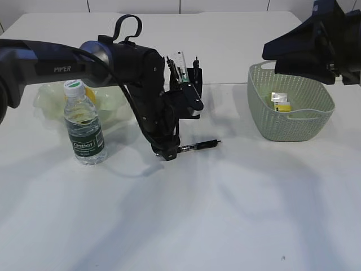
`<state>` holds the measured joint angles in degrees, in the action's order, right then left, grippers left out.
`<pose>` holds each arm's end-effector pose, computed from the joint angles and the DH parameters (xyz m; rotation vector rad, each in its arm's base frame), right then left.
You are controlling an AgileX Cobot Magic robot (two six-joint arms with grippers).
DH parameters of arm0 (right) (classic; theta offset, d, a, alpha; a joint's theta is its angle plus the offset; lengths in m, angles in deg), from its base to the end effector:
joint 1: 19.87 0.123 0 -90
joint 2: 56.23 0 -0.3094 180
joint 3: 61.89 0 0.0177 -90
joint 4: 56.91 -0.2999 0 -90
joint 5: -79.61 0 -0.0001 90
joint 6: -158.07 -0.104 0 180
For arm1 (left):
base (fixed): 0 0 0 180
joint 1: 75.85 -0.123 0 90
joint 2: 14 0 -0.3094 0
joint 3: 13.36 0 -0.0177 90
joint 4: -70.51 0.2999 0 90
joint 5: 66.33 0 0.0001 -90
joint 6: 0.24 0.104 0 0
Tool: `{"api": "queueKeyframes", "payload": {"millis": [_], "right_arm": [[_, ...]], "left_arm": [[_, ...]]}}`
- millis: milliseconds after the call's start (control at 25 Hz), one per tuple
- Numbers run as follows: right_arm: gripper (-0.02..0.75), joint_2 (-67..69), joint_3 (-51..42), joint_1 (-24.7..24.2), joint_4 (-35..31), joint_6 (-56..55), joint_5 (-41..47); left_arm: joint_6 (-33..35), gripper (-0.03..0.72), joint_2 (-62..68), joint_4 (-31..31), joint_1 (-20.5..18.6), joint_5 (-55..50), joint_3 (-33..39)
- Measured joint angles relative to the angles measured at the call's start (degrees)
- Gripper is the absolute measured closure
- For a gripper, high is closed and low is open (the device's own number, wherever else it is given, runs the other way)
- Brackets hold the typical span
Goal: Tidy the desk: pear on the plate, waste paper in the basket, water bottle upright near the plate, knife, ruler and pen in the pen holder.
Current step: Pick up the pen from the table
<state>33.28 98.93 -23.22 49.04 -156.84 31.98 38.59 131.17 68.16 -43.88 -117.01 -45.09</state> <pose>0.3505 0.0534 0.3106 0.0192 2.1609 1.0451 0.4772 -0.3017 0.0967 1.6331 2.3513 -0.0266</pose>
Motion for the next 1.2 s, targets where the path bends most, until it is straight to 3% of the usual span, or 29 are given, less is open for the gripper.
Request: {"api": "queueKeyframes", "payload": {"millis": [320, 880, 1200], "right_arm": [[0.414, 0.0, 0.0, 0.0, 0.0, 0.0, 0.0], [0.414, 0.0, 0.0, 0.0, 0.0, 0.0, 0.0], [0.414, 0.0, 0.0, 0.0, 0.0, 0.2, 0.0]], "left_arm": [[5.14, 0.253, 0.77, -3.84, -1.04, -4.23, -1.92], [5.55, 0.256, 2.37, -5.43, -1.04, -4.86, -4.11], [5.55, 0.344, 2.61, -6.6, -1.04, -6.15, -4.24]]}}
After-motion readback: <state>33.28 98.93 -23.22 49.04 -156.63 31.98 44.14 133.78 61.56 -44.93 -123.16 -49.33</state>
